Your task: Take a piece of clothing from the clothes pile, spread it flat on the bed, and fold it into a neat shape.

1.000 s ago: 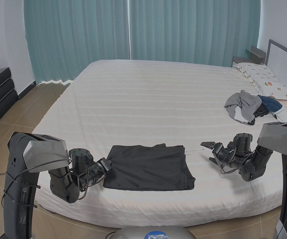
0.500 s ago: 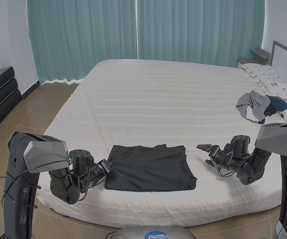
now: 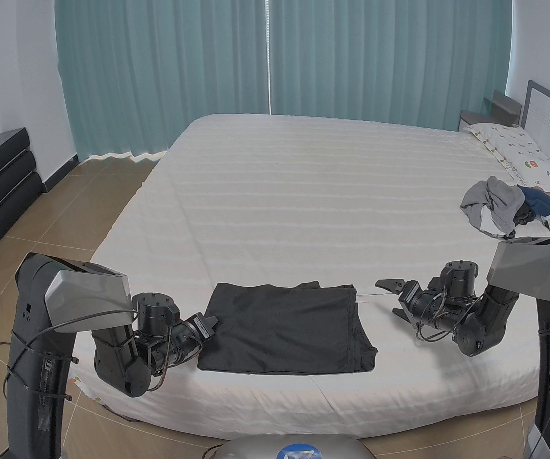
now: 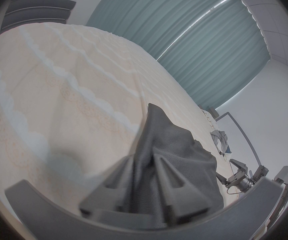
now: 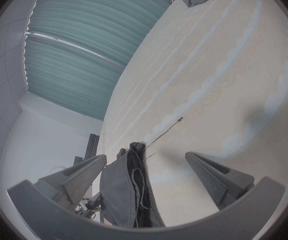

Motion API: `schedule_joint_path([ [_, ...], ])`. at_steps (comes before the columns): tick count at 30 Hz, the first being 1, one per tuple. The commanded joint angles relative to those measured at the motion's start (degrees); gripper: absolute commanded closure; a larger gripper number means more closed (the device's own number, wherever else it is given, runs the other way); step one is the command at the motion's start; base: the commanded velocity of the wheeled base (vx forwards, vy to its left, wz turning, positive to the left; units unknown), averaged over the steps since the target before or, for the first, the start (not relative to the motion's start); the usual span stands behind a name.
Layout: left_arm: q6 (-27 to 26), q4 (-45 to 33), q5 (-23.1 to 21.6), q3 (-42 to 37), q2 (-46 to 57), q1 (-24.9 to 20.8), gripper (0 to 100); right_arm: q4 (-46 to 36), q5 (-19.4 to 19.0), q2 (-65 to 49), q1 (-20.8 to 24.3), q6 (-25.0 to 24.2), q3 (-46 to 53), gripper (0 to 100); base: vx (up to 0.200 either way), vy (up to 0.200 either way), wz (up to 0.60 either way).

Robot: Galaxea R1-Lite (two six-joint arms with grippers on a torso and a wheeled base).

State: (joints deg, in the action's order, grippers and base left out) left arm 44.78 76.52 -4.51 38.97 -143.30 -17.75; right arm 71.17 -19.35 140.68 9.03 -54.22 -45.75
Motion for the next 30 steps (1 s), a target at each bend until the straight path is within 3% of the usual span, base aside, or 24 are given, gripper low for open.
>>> schedule_joint_path([
  [1,-0.04,0.03,0.03,-0.21,0.13,-0.09,0,0.02,0.01,0.12,0.11,0.00,0.14,0,0.000,0.000,0.00],
  [7,-0.04,0.12,0.56,-0.21,0.39,0.08,0,0.02,0.01,0.12,0.11,0.61,0.40,0,0.000,0.000,0.00],
  [13,-1.62,3.28,4.69,0.31,-0.31,0.70,0,0.02,0.01,0.12,0.11,0.61,0.40,0,0.000,0.000,0.00],
  [30,1.19,3.28,6.00,-0.39,2.94,5.71,0,0.11,0.27,0.82,0.20,1.40,0.14,0,0.000,0.000,0.00],
])
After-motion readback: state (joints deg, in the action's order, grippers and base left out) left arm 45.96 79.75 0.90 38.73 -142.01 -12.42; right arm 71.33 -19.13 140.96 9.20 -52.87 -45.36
